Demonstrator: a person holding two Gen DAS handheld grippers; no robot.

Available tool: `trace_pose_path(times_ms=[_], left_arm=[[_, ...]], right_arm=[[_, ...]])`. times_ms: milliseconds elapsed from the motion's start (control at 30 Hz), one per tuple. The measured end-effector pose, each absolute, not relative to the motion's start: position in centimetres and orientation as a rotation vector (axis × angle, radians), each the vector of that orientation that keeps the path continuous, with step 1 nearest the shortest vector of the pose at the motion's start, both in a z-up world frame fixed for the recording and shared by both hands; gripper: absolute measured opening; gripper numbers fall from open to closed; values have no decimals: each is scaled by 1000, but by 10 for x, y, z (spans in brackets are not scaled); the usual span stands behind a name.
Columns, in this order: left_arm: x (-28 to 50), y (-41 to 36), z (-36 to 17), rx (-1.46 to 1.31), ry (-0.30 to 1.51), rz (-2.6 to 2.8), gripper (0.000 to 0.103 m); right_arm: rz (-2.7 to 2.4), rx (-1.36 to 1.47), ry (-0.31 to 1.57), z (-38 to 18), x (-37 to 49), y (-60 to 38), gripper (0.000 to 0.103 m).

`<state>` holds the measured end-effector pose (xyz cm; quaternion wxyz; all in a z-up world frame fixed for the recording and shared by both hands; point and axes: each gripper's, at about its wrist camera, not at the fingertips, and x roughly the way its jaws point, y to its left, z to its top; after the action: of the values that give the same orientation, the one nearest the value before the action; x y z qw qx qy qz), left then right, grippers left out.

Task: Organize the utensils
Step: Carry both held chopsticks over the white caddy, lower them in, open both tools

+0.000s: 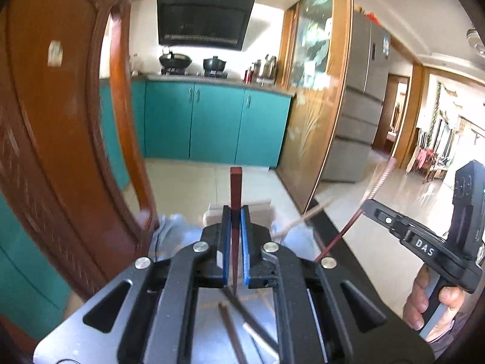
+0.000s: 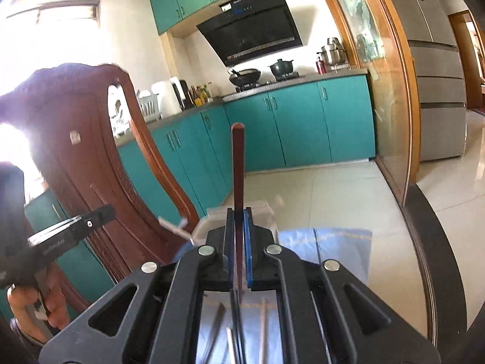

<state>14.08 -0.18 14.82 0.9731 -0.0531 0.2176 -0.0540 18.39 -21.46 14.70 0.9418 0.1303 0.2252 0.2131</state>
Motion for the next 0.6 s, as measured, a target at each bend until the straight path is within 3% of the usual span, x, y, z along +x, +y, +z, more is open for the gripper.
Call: trace_pose_path(times_ms=[300, 600], left_arm=[[185, 9, 175, -181, 386, -140, 7], [216, 30, 184, -290, 297, -104, 7]], right_arm=[[409, 364, 376, 185, 224, -209, 6], [321, 451, 340, 167, 263, -217, 6]])
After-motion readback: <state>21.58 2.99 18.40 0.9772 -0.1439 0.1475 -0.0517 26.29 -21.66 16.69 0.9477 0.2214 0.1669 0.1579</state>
